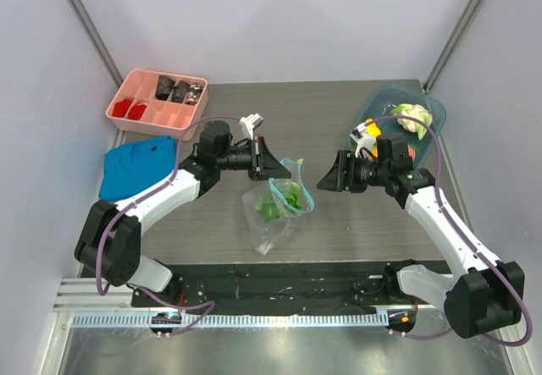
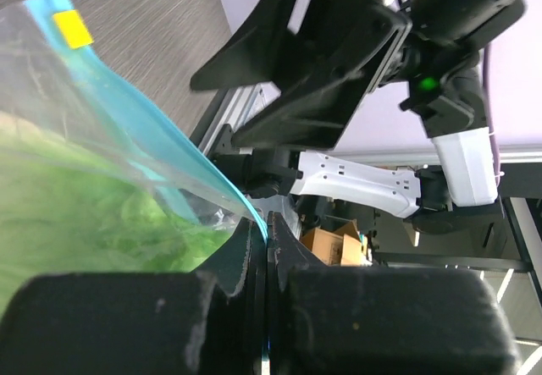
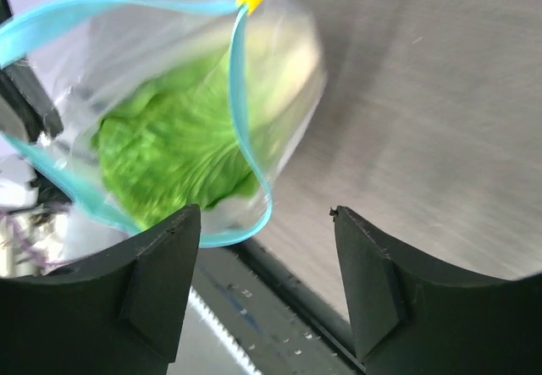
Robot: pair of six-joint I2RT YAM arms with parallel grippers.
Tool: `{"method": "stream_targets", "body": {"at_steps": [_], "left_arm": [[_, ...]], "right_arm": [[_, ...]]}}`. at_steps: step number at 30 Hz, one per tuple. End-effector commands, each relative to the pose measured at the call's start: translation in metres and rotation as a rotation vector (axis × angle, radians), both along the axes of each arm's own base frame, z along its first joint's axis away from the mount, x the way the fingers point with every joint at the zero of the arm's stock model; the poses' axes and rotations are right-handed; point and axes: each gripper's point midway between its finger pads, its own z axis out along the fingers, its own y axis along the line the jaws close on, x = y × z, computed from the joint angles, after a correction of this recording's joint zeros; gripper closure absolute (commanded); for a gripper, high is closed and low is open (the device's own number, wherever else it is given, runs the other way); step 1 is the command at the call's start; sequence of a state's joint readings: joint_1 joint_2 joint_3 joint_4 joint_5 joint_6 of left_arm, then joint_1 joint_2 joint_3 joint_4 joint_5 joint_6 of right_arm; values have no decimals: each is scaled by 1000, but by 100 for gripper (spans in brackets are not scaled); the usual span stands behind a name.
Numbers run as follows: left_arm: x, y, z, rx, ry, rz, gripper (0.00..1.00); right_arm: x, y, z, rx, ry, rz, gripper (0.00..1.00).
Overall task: Place the food in the zip-top bag and seal the zipper
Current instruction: Adjust the zipper food storage bag at the center of the board.
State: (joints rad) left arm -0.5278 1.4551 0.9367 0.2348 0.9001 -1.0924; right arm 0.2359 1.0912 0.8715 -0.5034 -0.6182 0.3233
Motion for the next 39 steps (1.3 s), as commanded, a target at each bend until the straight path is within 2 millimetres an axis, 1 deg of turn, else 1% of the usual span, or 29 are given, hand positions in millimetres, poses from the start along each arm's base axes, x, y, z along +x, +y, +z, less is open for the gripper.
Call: {"method": "stream_targets", "body": {"at_steps": [1,3,4,5,7,9,11,15,18,20,21,22,23,24,25,26,27,28,29,30,31,32,33,34,35,36,37,38,39], "left_arm": [[-2,0,39,-78,-144,-26,100],[-2,0,38,-77,-147,-27,100],[-2,0,38,-78,-145,-30,100],[-2,0,37,-77,-145,-29,100],[-2,0,38,-78,-146,-31,100],[-1,0,39,-79,-148,-30,100],[-1,-1,42,-82,-155,-32,100],[-1,-1,45,-82,-162,-32,100],[-1,-1,44,-82,-160,-35,100],[-3,0,42,-71,-154,-37,100],[-2,1,44,-60,-162,-32,100],[0,2,41,-29,-221,-31,100],[1,9,25,64,-163,8,100],[7,13,28,109,-204,38,99],[11,20,20,186,-266,49,99],[14,34,-3,341,-250,96,99],[18,38,10,403,-316,106,99],[22,46,9,491,-438,75,99],[30,51,3,620,-496,109,99],[26,59,17,682,-520,96,99],[26,62,24,713,-558,85,99],[24,63,31,735,-593,59,99],[18,63,49,724,-610,44,99],[15,63,59,706,-629,39,99],[11,61,63,687,-649,18,98],[13,60,64,682,-680,43,95],[15,61,49,708,-654,44,93],[13,63,29,745,-619,5,100],[3,57,4,759,-521,-101,100]], "right_arm": [[-9,26,32,196,-45,90,29],[-9,31,27,202,-46,102,26],[-5,31,19,179,-43,84,25],[-6,34,13,172,-38,92,25],[-1,36,3,151,-29,83,25],[2,39,-11,125,-4,90,25],[3,39,-24,101,23,99,28],[-7,44,-36,60,40,133,28],[-10,45,-45,26,34,138,37],[-8,47,-45,30,39,145,61],[-7,48,-42,38,37,150,71],[-4,52,-31,54,17,162,97],[-3,54,-23,68,9,169,99],[-3,55,-8,87,-22,175,99],[2,56,10,98,-62,168,99],[3,56,26,112,-95,155,99],[2,56,47,132,-144,156,99],[4,59,74,157,-203,159,99],[3,60,90,177,-226,158,99],[0,61,101,188,-227,166,99],[-2,63,126,209,-269,176,99],[-7,66,136,223,-277,194,99],[-12,68,144,234,-273,202,99],[-16,69,160,250,-304,207,99],[-20,72,163,259,-297,211,99],[-18,73,153,246,-281,204,99],[-7,72,132,203,-250,164,99],[1,71,111,170,-214,151,99],[4,73,93,149,-175,162,99]]}}
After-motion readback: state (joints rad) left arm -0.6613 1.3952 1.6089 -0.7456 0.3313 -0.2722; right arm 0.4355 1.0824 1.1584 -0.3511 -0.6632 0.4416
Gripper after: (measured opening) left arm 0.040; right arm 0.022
